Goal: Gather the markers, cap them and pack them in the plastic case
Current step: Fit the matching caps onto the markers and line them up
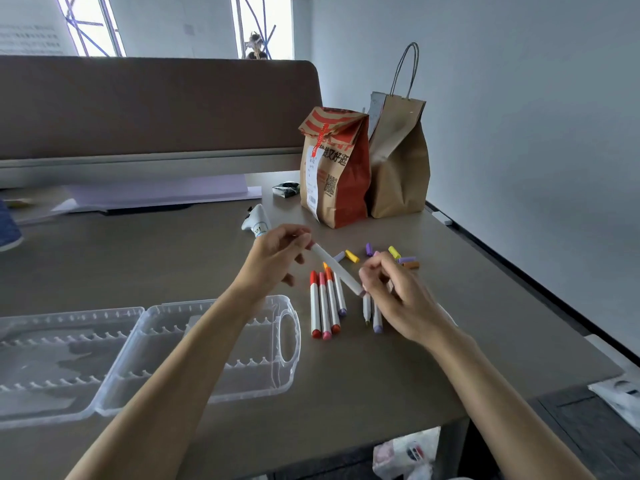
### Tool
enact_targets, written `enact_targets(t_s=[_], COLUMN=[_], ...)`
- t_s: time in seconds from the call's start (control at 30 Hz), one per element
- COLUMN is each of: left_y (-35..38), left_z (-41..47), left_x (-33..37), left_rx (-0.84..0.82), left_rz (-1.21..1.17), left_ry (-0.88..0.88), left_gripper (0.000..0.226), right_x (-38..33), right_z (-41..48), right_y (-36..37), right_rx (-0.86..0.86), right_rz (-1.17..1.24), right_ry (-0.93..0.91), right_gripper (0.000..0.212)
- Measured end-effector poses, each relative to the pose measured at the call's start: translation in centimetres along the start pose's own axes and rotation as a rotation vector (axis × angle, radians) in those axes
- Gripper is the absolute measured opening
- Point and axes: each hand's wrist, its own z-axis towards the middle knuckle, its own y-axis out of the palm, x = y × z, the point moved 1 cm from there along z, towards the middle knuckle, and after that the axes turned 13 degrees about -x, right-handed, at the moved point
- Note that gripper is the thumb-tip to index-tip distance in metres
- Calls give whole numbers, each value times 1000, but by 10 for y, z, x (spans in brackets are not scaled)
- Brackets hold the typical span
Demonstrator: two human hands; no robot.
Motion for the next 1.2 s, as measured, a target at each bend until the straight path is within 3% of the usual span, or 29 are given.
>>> enact_targets(t_s=[0.13,0.4,0.63,0.87,1.2], left_y=[-10,-7,-1,3,4], left_z=[7,19,18,14,9], left_x=[-12,-32,-41,-40,-36], left_rx=[49,0,-65,-132,-157], left_rz=[110,453,458,507,655], left_ry=[-80,-133,-216,-270,-251], left_gripper=[19,20,28,50,38], right_x=[14,22,24,28,48], right_z=[5,5,5,5,-3], right_y=[-2,-1,-3,-12,-35], right_rx=[165,141,182,336,179], right_rz=[-115,-215,-174,-41,-167], right_ry=[39,131,158,240,235], right_gripper=[27,31,30,29,14])
